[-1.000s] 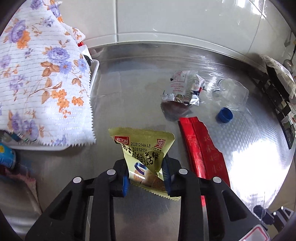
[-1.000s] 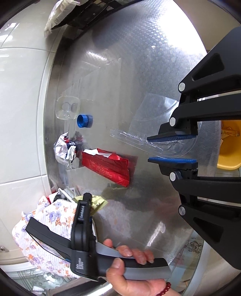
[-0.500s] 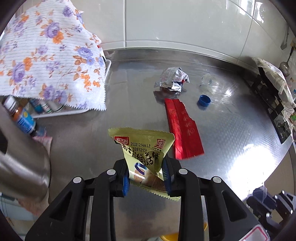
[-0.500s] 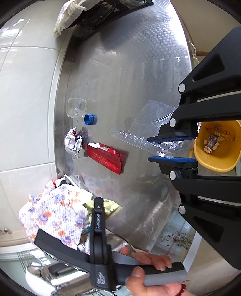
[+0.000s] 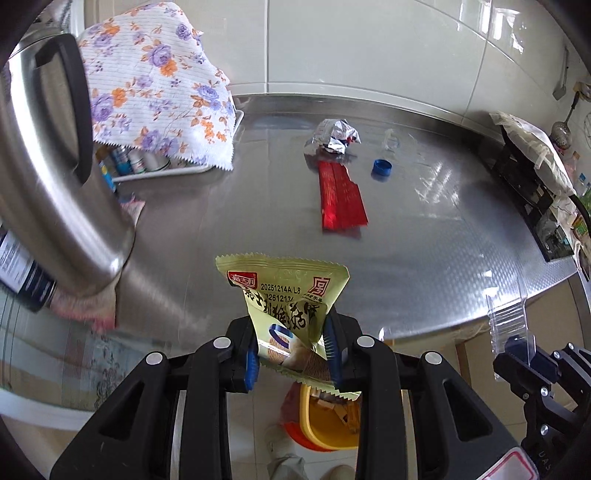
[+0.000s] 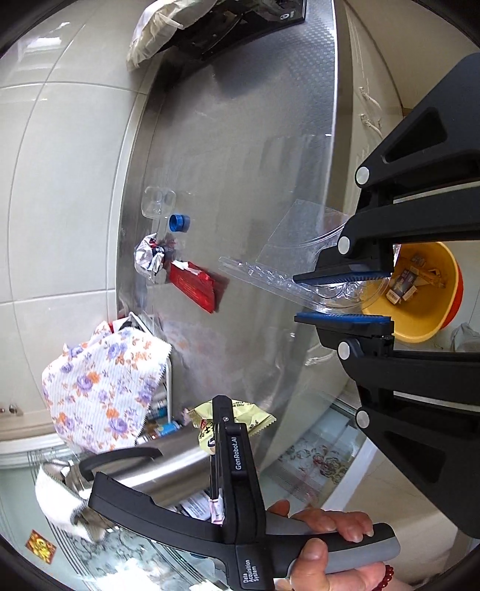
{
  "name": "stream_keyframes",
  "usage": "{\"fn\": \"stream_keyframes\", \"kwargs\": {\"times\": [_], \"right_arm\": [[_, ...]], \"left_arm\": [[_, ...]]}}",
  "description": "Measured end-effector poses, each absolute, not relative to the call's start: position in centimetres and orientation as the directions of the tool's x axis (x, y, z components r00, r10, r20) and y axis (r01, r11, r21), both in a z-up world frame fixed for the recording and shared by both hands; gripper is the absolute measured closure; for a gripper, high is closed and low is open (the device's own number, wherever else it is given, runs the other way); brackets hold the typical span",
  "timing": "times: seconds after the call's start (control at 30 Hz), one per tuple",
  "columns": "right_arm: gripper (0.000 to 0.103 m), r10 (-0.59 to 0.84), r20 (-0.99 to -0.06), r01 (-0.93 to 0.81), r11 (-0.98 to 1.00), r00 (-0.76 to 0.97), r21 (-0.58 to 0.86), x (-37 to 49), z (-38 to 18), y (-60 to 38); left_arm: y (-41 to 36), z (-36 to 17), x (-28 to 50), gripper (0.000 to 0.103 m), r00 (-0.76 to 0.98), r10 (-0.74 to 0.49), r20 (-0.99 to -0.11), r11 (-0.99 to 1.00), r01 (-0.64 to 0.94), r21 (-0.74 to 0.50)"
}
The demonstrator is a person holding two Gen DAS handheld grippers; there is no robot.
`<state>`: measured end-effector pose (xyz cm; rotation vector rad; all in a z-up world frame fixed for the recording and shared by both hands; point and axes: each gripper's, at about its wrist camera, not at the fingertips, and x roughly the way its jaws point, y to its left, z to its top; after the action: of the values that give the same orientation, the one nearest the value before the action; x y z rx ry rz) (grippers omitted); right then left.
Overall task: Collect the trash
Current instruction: 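Carry the snack packet and clear tray down over the yellow bin with both tools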
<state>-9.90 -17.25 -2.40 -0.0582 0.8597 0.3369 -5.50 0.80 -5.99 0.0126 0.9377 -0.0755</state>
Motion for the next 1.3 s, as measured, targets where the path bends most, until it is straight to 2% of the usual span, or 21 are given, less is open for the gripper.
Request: {"fn": "stream_keyframes", "kwargs": {"times": [0.3,0.67,1.3], "right_arm": [[0.088,0.288,-0.774,-0.355,0.931,0.564,0.088,-14.3,-2.9,-18.3],[0.088,0.243,-0.815,-0.297,0.95,0.525,0.091,-16.9,-4.9,-17.5],[0.088,0.164,-0.911,-0.207,0.974,0.378,0.09,-16.1,-14.9,-19.6]], "left_arm": [[-0.2,-7.9,-11.4,0.074,0.549,-0.053,-0.834,0.998,0.064,-0.022],[0.0,-11.9,-14.1,0.074,0.468,-0.099,-0.878,0.99,0.136,-0.039],[-2.7,-22.3,-14.3,0.074,0.289,-0.152,-0.945,0.968,0.237,-0.083]]}}
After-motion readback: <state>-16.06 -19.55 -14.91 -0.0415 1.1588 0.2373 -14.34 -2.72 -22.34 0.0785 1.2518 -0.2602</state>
